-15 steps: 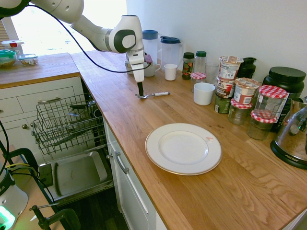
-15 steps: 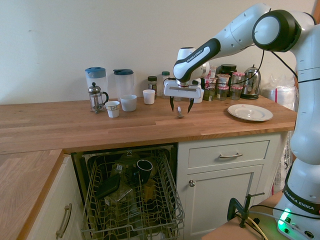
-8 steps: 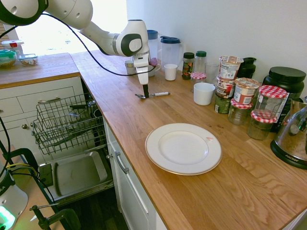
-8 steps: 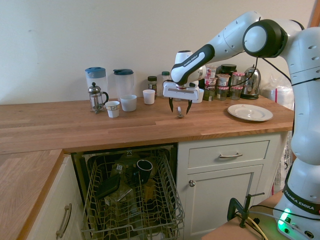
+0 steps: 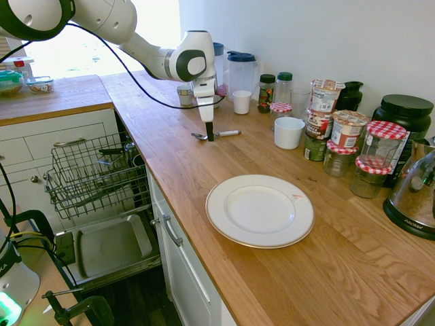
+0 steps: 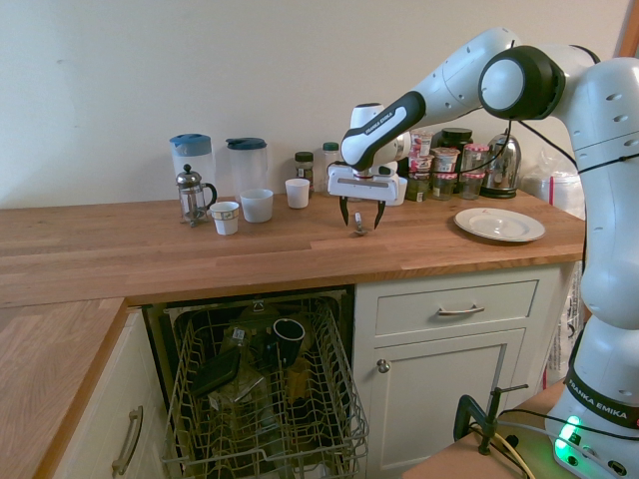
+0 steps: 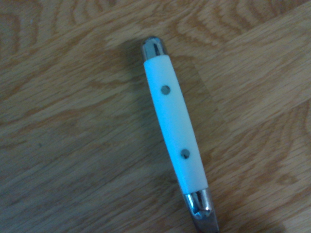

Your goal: Put the spoon in the dishwasher

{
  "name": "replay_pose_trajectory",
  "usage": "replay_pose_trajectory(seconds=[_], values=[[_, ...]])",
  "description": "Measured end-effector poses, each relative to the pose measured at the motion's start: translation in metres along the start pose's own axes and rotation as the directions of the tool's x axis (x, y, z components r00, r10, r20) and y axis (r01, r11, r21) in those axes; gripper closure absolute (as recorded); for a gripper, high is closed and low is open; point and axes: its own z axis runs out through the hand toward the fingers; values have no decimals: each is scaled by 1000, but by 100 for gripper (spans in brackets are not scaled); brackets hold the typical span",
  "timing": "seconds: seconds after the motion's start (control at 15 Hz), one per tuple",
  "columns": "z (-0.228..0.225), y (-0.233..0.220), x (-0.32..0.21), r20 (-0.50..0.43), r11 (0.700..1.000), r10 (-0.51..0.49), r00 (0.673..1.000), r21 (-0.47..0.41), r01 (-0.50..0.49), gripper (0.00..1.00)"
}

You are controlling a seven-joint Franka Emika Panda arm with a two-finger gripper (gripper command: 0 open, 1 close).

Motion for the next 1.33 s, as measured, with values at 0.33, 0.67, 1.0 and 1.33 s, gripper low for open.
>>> replay_pose_trajectory(seconds=[0.33,0.67,1.0,1.33], values=[[1,-1,-2,-3,1000,-6,1000,-23,6,100],[8,-9,-4,-3,999,-16,1000,-31,16,100],[10,-13,-3,6,999,-17,1000,-27,17,100],[11,-14,10,56,998,-49,997,-29,51,100]])
